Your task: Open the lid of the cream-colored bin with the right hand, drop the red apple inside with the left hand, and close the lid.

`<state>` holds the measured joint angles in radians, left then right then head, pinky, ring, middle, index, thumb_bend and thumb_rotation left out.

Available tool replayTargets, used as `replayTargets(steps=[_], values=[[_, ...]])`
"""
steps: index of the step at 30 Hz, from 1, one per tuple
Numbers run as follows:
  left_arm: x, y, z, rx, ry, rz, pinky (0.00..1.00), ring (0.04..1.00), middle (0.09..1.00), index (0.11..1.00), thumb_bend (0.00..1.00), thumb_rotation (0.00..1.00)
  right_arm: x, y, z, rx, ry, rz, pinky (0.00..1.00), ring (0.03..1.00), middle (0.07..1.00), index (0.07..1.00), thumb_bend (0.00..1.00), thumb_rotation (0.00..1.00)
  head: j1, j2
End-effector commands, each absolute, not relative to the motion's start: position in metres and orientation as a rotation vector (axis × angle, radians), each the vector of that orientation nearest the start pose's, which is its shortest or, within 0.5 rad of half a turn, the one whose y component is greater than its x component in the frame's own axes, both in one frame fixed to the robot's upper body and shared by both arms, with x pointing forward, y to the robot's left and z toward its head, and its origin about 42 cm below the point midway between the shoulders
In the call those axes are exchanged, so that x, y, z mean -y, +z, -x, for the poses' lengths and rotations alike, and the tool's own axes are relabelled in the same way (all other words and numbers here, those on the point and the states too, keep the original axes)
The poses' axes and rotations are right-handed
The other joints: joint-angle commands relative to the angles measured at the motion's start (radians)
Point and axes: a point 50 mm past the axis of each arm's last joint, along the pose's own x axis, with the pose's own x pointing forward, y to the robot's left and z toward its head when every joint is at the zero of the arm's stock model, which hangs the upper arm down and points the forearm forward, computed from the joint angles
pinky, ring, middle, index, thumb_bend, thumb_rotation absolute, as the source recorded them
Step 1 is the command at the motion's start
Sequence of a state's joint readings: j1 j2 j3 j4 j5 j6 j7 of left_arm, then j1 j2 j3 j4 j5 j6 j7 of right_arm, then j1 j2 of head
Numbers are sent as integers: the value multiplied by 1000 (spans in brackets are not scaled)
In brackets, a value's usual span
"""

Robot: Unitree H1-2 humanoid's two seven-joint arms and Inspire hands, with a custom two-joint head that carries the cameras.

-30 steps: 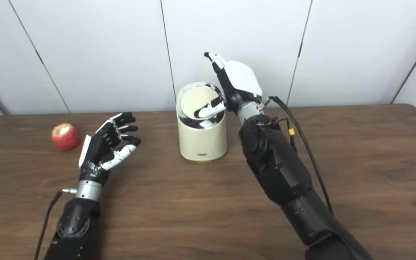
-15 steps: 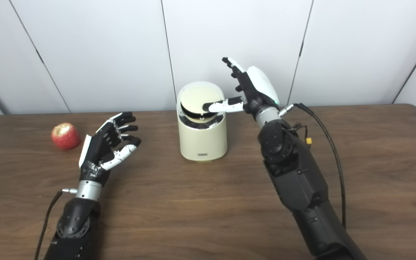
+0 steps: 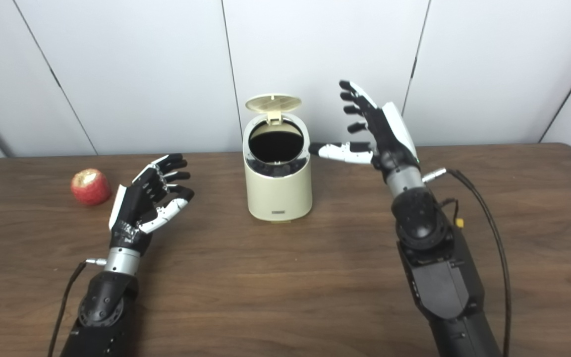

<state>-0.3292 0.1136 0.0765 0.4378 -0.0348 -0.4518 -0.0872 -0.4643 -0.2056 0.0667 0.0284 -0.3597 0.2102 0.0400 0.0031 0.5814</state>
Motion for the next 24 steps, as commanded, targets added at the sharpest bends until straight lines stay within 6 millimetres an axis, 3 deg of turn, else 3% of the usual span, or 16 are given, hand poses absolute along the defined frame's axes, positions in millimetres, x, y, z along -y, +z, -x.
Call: replayTargets(steps=[1,9,16,20,24], values=[[-246,64,-347,191,-46,-63,579,708,776,798,630,183,229,252,-411,360,55,549,648,809,880,902,793,363,1,1],[-247,63,-347,189,-47,-62,570,705,776,799,639,185,241,209,-390,417,116,449,668,798,883,909,827,346,2,1],[-247,64,-346,194,-45,-58,574,710,777,797,656,202,248,187,-382,413,155,380,704,825,904,921,836,307,4,1],[-245,69,-344,214,-33,-75,563,699,771,789,641,153,250,182,-381,409,163,385,697,822,906,922,835,318,15,-1],[-238,94,-340,325,56,-167,578,658,709,719,617,42,253,182,-379,399,166,380,710,834,907,921,818,282,69,-13]])
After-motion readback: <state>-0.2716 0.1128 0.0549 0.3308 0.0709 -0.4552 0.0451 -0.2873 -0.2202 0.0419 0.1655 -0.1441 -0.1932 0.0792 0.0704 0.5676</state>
